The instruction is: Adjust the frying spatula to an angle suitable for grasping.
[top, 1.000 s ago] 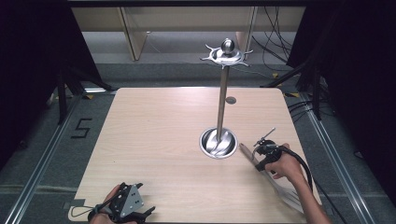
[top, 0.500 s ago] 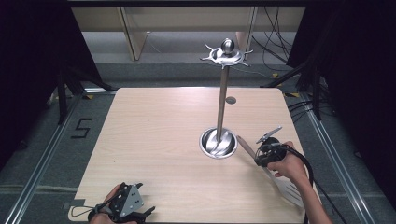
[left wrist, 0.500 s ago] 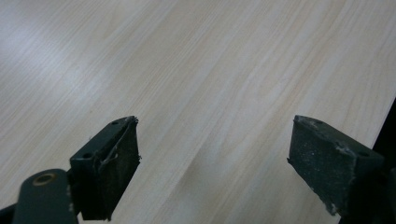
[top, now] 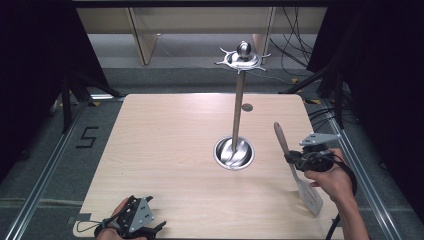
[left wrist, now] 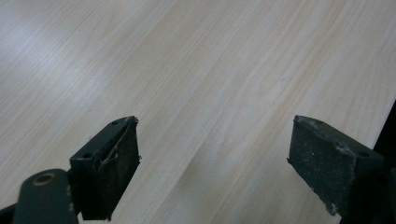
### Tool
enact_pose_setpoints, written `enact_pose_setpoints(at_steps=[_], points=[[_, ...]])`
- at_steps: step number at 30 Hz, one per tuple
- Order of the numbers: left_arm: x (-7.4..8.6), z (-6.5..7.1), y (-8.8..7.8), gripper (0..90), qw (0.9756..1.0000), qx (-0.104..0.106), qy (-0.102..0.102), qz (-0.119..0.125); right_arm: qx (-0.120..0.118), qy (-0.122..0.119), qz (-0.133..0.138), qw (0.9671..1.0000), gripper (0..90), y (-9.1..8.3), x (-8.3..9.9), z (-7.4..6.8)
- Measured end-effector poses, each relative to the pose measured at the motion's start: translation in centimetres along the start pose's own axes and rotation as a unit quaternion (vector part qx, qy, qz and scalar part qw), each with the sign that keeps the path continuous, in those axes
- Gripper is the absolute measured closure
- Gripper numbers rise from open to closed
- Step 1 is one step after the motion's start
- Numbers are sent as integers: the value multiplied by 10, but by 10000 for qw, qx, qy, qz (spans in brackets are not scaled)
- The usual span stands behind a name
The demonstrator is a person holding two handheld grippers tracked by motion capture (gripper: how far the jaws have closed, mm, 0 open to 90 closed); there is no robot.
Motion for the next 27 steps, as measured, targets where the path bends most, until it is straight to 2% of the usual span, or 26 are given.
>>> enact_pose_setpoints(at_steps=[2,3,5,7,8,9,11,12,13,14,15,17,18,19,20,21,27], points=[[0,0,0,155,10000,15,1,-11,49,116,287,9995,751,-8,1,3],[0,0,-1,155,10000,6,-12,-8,58,286,519,9982,751,-17,1,5],[0,-1,0,155,10000,-48,6,-37,47,370,801,9961,752,-24,2,8],[1,-1,0,155,10000,-43,2,-43,43,421,890,9951,752,-26,2,9],[1,-1,1,156,10000,-43,-6,-42,28,499,1086,9928,752,-31,1,10],[0,-1,0,156,10000,-21,-6,-16,66,476,1222,9913,752,-32,1,11],[0,-1,-1,156,10000,-46,0,12,83,562,1249,9905,752,-33,0,10],[0,-1,-1,155,10000,-53,-8,27,134,569,1401,9884,752,-32,-1,11],[0,-1,-1,154,10000,-43,-21,31,104,573,1434,9880,752,-33,-3,11],[0,-1,-1,154,10000,-43,-23,29,81,686,1503,9862,752,-34,-4,10],[0,-1,-1,154,10000,-51,-13,22,60,587,1539,9863,753,-33,-5,11],[0,-1,-1,155,10000,-43,-12,29,51,588,1599,9854,753,-34,-6,11],[-1,0,-1,155,10000,-44,6,25,-95,561,1701,9838,753,-33,-10,10],[-1,0,-1,155,10000,-44,6,25,-95,561,1701,9838,753,-33,-10,10],[0,0,-1,155,10000,-59,1,32,-165,685,1779,9815,753,-33,-12,9],[0,0,-1,155,10000,-43,2,24,-233,595,1885,9800,753,-30,-15,10],[0,-1,0,155,10000,-81,-7,49,-343,633,2052,9761,753,-28,-29,4]])
Point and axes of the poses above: each handheld gripper's, and its own axes: y roughly forward along the jaws, x roughly out of its underside, z roughly to its right, the point moved 1 cm from there along y, roughly forward along the jaws, and after that the axes turned 13 degrees about x, right-handed, at the moved point
